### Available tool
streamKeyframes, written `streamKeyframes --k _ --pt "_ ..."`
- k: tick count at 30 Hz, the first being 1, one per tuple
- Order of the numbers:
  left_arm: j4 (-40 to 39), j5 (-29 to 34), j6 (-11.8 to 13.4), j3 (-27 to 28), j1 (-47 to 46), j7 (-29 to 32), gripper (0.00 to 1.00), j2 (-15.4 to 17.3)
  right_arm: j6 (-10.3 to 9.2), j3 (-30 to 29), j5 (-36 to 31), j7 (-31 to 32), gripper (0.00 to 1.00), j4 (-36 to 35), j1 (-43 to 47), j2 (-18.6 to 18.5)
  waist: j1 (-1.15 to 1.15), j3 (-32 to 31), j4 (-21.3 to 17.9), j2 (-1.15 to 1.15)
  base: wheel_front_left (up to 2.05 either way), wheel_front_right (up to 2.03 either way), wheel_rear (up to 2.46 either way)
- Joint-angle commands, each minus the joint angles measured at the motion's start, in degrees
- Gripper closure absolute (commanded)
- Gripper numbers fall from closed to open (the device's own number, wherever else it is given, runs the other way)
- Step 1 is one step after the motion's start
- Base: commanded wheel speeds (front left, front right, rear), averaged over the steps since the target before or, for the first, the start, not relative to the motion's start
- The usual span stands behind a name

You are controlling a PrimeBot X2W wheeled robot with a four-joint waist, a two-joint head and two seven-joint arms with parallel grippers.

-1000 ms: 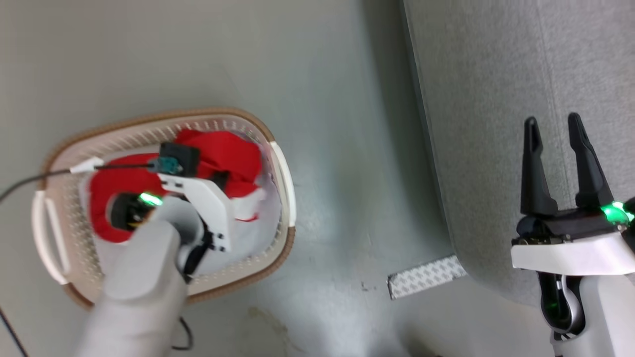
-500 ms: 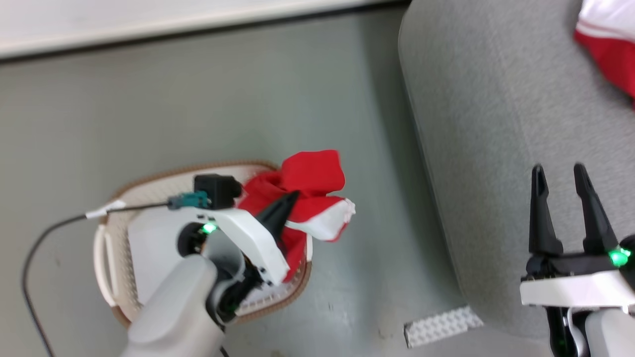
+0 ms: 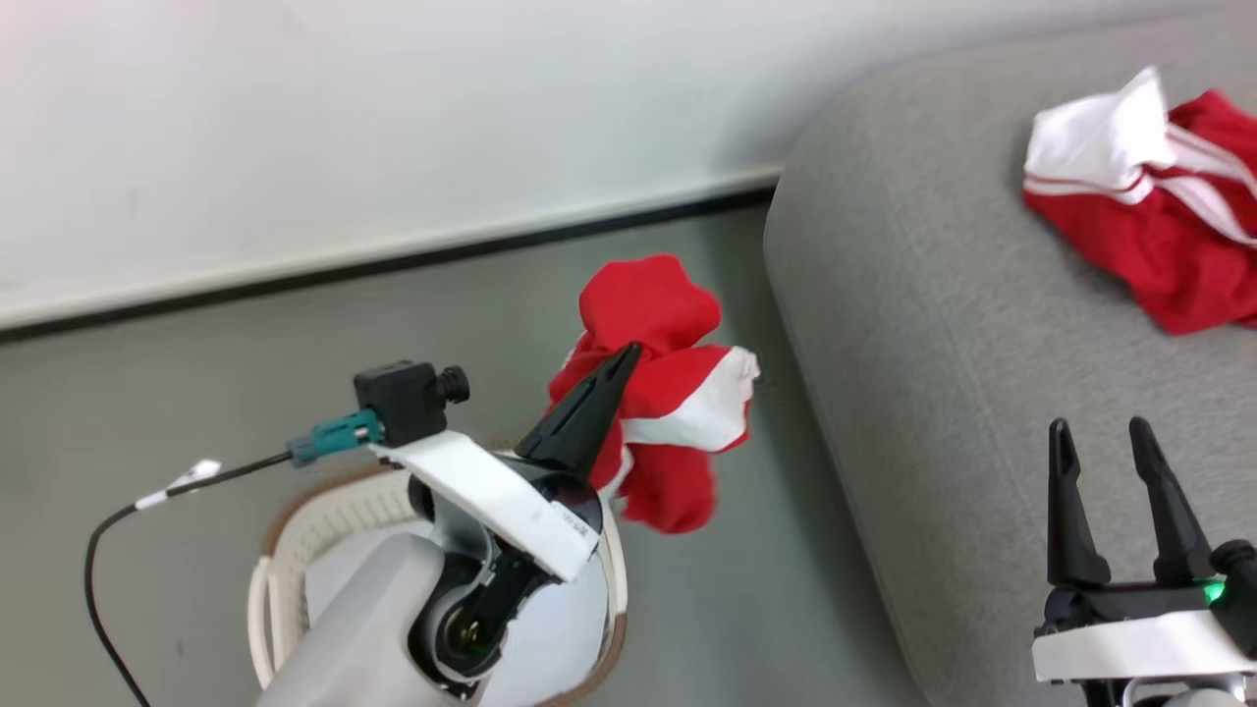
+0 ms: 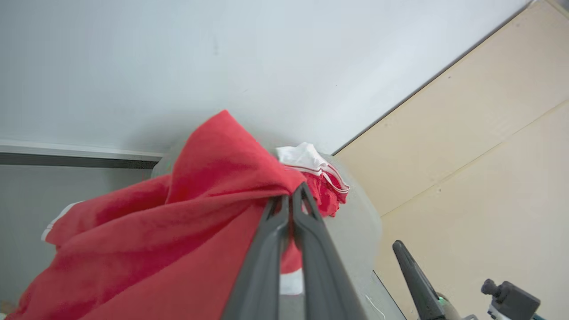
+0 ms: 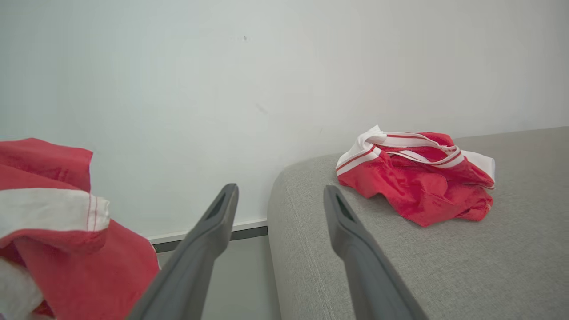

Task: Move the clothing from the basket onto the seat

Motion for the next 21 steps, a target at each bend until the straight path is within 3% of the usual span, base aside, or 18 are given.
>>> streamKeyframes --k 1,12,21 --pt "-1.7 -1.6 -0.1 0.5 1.1 -0.9 1.0 0.1 -0.09 0.2 -0.6 0.1 0.0 0.3 1.3 -0.1 0.02 -3.5 -0.6 0.0 0.0 0.0 0.0" --pt "-8.3 -4.8 1.3 1.7 4.2 -1.0 1.0 0.0 -0.09 2.9 -2.3 0.1 0.0 -0.4 4.7 -0.1 0.02 -10.8 -0.5 0.0 0.0 0.0 0.0" --pt "-11.5 -4.2 3.2 0.3 6.9 0.3 1.0 0.7 -0.09 12.5 -2.9 0.0 0.0 -6.0 4.3 -2.8 0.02 -13.9 1.0 0.0 0.0 0.0 0.0"
